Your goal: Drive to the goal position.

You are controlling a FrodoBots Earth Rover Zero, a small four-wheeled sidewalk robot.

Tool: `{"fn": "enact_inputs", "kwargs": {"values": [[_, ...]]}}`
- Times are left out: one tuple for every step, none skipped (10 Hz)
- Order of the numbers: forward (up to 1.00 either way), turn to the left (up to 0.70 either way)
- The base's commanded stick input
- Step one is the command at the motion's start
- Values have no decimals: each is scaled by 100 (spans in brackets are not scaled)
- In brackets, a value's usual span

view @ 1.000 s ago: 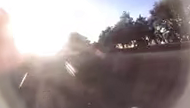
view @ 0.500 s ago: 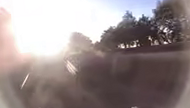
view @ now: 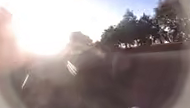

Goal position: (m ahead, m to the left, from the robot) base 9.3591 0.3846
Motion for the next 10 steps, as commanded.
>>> {"fn": "enact_inputs", "kwargs": {"values": [[50, 0], [50, 0], [50, 0], [50, 0], [50, 0], [50, 0], [50, 0], [50, 0], [50, 0], [50, 0]]}}
